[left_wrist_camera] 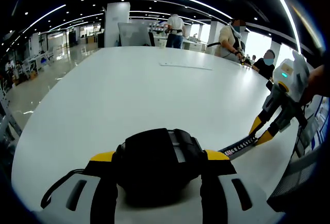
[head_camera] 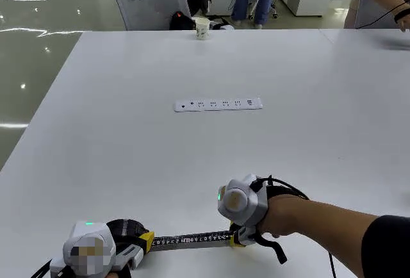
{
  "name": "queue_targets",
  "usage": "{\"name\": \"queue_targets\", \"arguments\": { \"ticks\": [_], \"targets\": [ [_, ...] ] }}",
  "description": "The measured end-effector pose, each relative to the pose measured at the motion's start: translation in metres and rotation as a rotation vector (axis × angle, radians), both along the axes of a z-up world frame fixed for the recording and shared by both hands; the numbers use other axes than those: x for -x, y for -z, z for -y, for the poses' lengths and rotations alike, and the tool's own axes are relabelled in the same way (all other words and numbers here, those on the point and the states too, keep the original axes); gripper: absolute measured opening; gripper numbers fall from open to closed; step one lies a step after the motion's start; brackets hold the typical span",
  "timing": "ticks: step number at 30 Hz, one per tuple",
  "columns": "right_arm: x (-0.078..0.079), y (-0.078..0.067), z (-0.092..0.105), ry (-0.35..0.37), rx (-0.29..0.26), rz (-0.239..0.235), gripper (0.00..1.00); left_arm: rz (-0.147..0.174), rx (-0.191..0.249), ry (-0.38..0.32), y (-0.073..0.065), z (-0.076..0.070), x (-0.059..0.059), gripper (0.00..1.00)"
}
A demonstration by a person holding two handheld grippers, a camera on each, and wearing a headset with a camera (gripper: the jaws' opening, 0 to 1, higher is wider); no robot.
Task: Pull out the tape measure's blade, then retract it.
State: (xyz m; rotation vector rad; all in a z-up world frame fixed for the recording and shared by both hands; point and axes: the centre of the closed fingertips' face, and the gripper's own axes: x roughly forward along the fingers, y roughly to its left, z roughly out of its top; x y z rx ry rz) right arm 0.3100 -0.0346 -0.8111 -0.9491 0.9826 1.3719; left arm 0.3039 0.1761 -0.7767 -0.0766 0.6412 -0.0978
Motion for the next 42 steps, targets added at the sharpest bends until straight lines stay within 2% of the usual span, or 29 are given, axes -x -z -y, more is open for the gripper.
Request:
{"name": "queue_targets", "arguments": {
  "ticks": [19, 22, 25, 28, 33, 36, 42],
  "targets": [
    [0.002, -0.001, -0.005, -0.021, -0.022, 0.011, 0.11, -0.001, 0.001, -0.002, 0.000, 0.000, 0.001, 0.60],
    [0.002, -0.001, -0.006, -0.029, -0.035, 0.011, 0.11, -0.001, 0.001, -0.001, -0.001, 0.001, 0.001, 0.60],
    [0.004, -0.001, -0.006, -0.067, -0.065, 0.022, 0.11, -0.001, 0.001, -0.002, -0.001, 0.001, 0.001, 0.60],
    [0.003, -0.002, -0.006, -0.066, -0.086, 0.017, 0.10, -0.001, 0.001, -0.001, -0.001, 0.001, 0.001, 0.60],
    [0.002, -0.001, -0.008, -0.050, -0.124, 0.010, 0.10, -0.001, 0.001, -0.001, 0.000, 0.000, 0.001, 0.60],
    [0.002, -0.002, -0.012, -0.011, -0.161, -0.009, 0.10, -0.003, 0.002, 0.000, 0.000, 0.001, 0.001, 0.60],
    [0.003, -0.003, -0.015, -0.019, -0.158, -0.003, 0.10, -0.005, 0.002, 0.001, 0.000, 0.001, 0.001, 0.60]
  ]
}}
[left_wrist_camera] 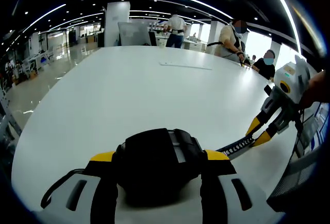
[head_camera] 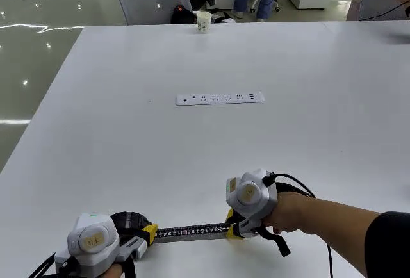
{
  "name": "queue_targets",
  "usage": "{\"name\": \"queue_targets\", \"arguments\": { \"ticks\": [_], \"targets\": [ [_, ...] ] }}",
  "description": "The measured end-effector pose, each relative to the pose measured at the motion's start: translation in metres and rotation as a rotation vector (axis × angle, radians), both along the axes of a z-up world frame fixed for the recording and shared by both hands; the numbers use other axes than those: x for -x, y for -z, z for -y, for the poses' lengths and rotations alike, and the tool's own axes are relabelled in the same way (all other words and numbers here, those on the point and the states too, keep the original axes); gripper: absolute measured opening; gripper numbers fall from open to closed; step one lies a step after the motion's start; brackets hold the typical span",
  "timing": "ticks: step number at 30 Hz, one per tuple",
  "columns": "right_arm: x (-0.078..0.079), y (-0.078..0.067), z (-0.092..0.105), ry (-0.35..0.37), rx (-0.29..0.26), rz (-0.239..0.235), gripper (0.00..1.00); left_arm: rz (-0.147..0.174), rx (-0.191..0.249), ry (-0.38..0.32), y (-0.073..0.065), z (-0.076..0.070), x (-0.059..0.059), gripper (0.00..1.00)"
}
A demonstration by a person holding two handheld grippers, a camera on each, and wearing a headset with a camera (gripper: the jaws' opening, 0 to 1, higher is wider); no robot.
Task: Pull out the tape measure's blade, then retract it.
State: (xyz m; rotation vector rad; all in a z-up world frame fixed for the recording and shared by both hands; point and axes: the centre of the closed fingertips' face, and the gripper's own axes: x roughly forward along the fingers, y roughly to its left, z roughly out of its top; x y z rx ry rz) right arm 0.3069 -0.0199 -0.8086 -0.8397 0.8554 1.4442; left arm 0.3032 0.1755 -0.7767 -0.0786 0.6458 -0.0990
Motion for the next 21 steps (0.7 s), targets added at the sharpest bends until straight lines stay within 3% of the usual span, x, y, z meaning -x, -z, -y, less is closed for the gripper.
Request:
{"name": "queue_targets", "arguments": {
  "ticks": [21],
  "targets": [
    [-0.0003, 0.0005, -0.0073, -0.004, 0.013, 0.007, 0.10, -0.003, 0.003, 0.006, -0.0001, -0.0001, 0.0001, 0.60]
  ]
}}
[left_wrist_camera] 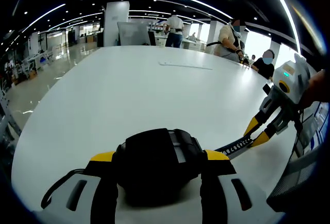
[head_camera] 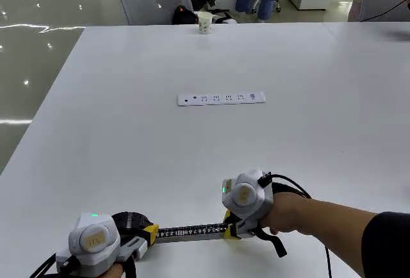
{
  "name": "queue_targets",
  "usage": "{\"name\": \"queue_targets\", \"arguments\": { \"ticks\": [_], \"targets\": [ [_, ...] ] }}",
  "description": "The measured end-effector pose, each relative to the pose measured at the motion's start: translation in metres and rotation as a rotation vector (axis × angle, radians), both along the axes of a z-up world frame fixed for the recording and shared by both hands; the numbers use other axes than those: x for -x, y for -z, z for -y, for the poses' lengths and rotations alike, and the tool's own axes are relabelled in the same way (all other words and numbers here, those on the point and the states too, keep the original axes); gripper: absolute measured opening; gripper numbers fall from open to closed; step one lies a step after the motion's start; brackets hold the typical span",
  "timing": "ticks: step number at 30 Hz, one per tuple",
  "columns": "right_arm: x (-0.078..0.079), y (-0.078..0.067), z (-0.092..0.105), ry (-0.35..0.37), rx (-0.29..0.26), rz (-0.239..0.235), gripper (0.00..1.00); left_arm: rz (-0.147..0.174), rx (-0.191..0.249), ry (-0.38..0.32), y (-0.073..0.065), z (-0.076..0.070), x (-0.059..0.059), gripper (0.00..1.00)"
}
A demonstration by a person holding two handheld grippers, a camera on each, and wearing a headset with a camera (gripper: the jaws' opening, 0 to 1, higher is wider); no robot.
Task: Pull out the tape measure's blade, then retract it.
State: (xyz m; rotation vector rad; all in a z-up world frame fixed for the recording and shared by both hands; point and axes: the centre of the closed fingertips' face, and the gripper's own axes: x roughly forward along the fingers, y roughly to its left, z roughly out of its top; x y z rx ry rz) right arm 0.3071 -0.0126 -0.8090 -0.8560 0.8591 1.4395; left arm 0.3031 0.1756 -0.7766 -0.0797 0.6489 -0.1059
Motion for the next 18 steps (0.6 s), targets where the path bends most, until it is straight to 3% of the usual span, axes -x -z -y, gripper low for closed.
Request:
{"name": "queue_targets", "arguments": {
  "ticks": [18],
  "targets": [
    [-0.0003, -0.0001, -0.0041, 0.007, -0.006, -0.005, 0.10, -0.004, -0.003, 0.003, -0.0002, 0.0000, -0.0001, 0.59]
  ]
}}
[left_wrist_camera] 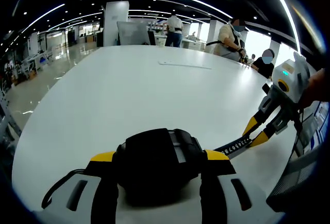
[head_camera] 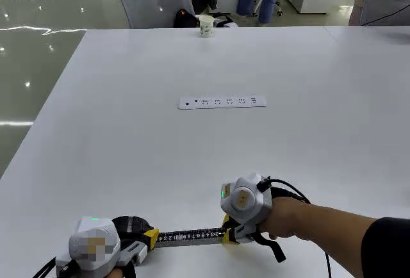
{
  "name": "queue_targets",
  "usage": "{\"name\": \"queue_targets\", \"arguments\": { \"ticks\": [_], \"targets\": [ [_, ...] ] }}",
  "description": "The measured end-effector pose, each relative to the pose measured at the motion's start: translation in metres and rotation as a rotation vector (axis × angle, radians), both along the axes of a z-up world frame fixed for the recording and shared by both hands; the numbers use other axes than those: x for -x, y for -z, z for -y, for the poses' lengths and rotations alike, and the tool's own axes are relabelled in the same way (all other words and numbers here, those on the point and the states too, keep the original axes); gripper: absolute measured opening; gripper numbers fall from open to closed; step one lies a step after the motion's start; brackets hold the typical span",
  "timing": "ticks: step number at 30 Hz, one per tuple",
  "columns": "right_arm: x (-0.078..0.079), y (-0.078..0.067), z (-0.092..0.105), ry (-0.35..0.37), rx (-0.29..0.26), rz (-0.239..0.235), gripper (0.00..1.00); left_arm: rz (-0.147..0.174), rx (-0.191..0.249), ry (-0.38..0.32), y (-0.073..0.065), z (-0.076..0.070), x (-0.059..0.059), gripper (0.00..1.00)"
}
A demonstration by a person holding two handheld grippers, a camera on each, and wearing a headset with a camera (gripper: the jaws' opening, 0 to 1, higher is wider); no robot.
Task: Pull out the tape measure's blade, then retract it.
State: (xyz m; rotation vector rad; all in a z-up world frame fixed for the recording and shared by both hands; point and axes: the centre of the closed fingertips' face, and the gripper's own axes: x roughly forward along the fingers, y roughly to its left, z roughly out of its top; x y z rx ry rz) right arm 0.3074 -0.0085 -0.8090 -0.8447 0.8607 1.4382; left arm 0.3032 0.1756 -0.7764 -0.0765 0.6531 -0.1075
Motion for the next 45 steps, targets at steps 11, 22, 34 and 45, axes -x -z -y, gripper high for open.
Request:
{"name": "queue_targets", "arguments": {
  "ticks": [11, 22, 34, 45],
  "targets": [
    [0.001, 0.000, -0.004, 0.010, -0.008, -0.008, 0.10, -0.005, 0.001, 0.002, 0.001, 0.000, 0.000, 0.59],
    [0.000, 0.000, -0.007, 0.022, -0.011, -0.014, 0.10, -0.007, 0.002, 0.003, 0.001, -0.001, 0.001, 0.59],
    [0.001, 0.000, -0.009, 0.032, -0.009, -0.019, 0.11, -0.007, 0.015, 0.000, 0.001, -0.001, 0.001, 0.59],
    [0.000, 0.000, -0.012, 0.045, -0.013, -0.029, 0.11, -0.005, 0.027, 0.004, 0.000, -0.001, 0.001, 0.59]
  ]
}}
